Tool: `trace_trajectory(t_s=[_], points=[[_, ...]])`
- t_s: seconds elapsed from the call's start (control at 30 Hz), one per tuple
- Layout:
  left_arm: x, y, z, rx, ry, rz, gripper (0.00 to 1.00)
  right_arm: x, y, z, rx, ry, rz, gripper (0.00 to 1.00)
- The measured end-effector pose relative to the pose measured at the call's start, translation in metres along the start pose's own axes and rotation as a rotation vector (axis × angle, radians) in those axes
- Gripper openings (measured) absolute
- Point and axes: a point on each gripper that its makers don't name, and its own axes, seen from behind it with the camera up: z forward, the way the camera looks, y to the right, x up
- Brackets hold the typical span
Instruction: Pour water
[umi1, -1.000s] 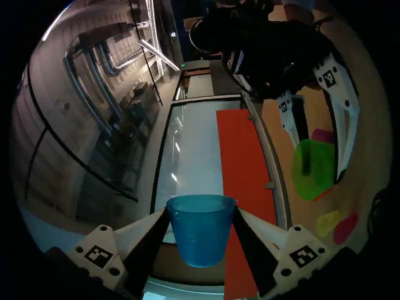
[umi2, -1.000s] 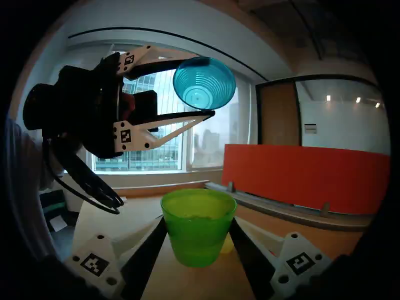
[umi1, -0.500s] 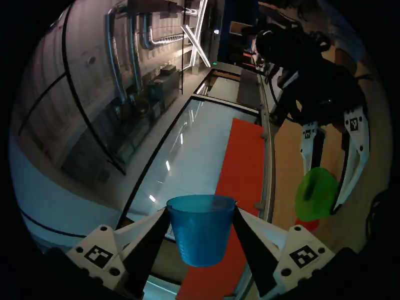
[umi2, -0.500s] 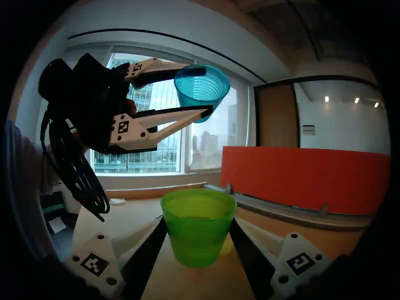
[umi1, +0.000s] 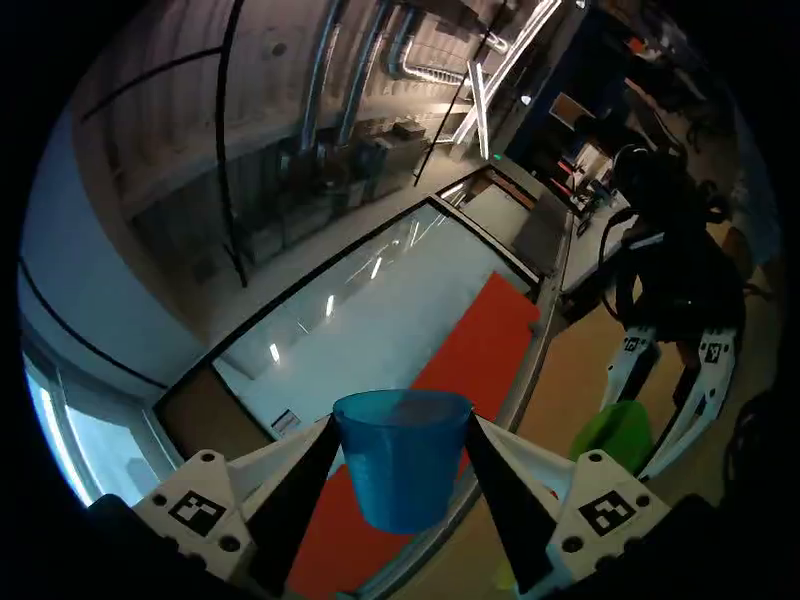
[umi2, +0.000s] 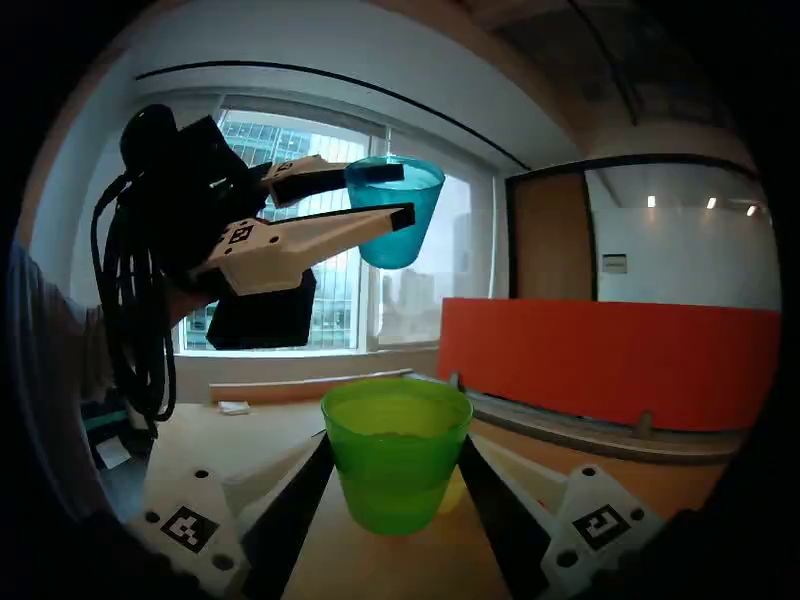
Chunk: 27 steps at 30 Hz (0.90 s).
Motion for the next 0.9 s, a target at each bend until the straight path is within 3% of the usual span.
trace_trajectory(t_s=[0.2,0.6,0.9], points=[[-0.002,0.002,0.000,-0.010,0.006,-0.147,0.86,0.002,0.000,-0.001,-0.002,0.002,-0.006,0.86],[-0.021,-0.008,-0.001,0.001,-0.011,-0.437,0.86,0.007,-0.002,-0.005,-0.006,0.009,-0.009,0.86],[-0.040,-0.003,0.006,-0.035,-0.057,-0.667,0.86,0.009,-0.004,-0.007,-0.009,0.008,-0.018,0.86]])
